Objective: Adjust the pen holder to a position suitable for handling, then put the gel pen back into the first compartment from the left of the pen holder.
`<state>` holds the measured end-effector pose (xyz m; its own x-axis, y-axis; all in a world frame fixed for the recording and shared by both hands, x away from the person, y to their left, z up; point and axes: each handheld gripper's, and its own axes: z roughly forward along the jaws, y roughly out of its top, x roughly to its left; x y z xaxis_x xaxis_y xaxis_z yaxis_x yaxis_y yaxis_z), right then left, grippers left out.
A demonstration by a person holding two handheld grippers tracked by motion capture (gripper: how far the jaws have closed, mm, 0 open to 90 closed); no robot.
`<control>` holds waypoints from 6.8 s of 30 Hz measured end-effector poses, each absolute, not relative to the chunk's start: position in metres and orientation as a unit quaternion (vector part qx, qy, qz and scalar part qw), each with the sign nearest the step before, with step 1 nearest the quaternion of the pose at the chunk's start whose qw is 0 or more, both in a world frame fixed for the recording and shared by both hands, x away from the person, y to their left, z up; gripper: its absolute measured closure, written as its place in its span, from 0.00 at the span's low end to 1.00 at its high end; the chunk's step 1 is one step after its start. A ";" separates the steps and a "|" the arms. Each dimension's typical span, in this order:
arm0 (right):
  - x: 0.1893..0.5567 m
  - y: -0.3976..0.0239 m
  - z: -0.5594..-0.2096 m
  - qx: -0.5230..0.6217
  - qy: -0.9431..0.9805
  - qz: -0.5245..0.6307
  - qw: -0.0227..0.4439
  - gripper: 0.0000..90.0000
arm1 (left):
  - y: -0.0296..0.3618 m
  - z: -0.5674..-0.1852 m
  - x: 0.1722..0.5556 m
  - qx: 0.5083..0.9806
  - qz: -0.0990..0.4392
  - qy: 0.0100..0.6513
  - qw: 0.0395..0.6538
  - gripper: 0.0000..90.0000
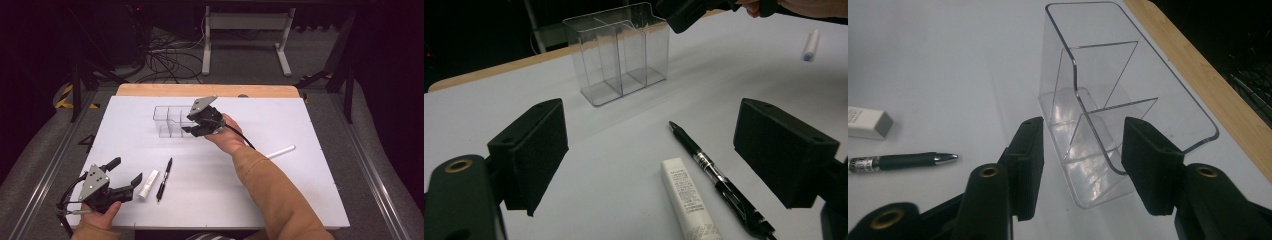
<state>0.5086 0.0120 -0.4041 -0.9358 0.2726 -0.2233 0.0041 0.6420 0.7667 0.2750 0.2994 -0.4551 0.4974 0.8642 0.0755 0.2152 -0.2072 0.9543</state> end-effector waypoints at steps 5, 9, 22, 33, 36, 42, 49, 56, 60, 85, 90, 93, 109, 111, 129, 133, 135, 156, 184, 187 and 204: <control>0.512 0.018 -0.408 0.074 0.898 0.400 0.167 0.59 | 0.300 -0.455 0.276 0.706 0.321 0.383 0.501 0.17; 0.514 0.021 -0.412 0.074 0.900 0.394 0.172 0.61 | 0.300 -0.456 0.276 0.708 0.320 0.382 0.501 0.17; 0.513 0.037 -0.419 0.068 0.907 0.373 0.186 0.65 | 0.300 -0.456 0.277 0.710 0.317 0.382 0.500 0.17; 0.508 0.035 -0.416 0.051 0.919 0.350 0.173 0.93 | 0.299 -0.456 0.277 0.709 0.318 0.380 0.502 0.18; 0.501 0.037 -0.416 0.046 0.916 0.342 0.206 0.99 | 0.299 -0.455 0.276 0.709 0.319 0.380 0.502 0.18; 0.508 0.021 -0.405 0.066 0.921 0.355 0.148 0.99 | 0.300 -0.456 0.276 0.708 0.318 0.379 0.504 0.18; 0.496 -0.006 -0.386 0.062 0.924 0.356 0.124 0.99 | 0.297 -0.455 0.277 0.710 0.317 0.377 0.503 0.18; 0.482 -0.038 -0.376 0.042 0.920 0.374 0.108 0.99 | 0.295 -0.456 0.278 0.711 0.316 0.376 0.503 0.18; 0.476 -0.053 -0.378 0.039 0.919 0.382 0.096 0.99 | 0.294 -0.456 0.278 0.711 0.316 0.376 0.504 0.18; 0.480 -0.084 -0.392 -0.040 0.928 0.366 0.059 0.99 | 0.294 -0.456 0.278 0.712 0.315 0.376 0.503 0.18; 0.482 -0.088 -0.395 -0.043 0.934 0.349 0.066 0.98 | 0.293 -0.456 0.279 0.712 0.315 0.376 0.503 0.18; 0.484 -0.090 -0.395 -0.044 0.934 0.348 0.072 0.98 | 0.293 -0.456 0.279 0.712 0.315 0.376 0.502 0.18; 0.483 -0.092 -0.399 -0.041 0.937 0.340 0.070 0.98 | 0.293 -0.456 0.279 0.713 0.314 0.376 0.502 0.18; 0.483 -0.092 -0.399 -0.039 0.937 0.341 0.071 0.98 | 0.293 -0.456 0.279 0.713 0.314 0.376 0.502 0.18; 0.452 -0.111 -0.368 0.060 0.874 0.474 0.088 0.41 | 0.292 -0.451 0.283 0.713 0.308 0.375 0.506 0.17; 0.441 -0.118 -0.361 0.076 0.858 0.497 0.104 0.34 | 0.290 -0.450 0.283 0.715 0.309 0.372 0.506 0.16; 0.432 -0.124 -0.357 0.087 0.848 0.509 0.117 0.31 | 0.290 -0.449 0.283 0.715 0.307 0.372 0.507 0.16; 0.394 -0.156 -0.368 0.143 0.809 0.548 0.158 0.08 | 0.280 -0.439 0.286 0.722 0.279 0.370 0.514 0.07; 0.354 -0.215 -0.421 0.207 0.768 0.572 0.203 0.01 | 0.266 -0.422 0.299 0.747 0.266 0.359 0.492 0.13; 0.353 -0.218 -0.431 0.210 0.769 0.564 0.215 0.01 | 0.262 -0.421 0.303 0.757 0.253 0.368 0.477 0.14; 0.353 -0.225 -0.451 0.232 0.765 0.562 0.212 0.03 | 0.253 -0.409 0.313 0.768 0.223 0.389 0.457 0.17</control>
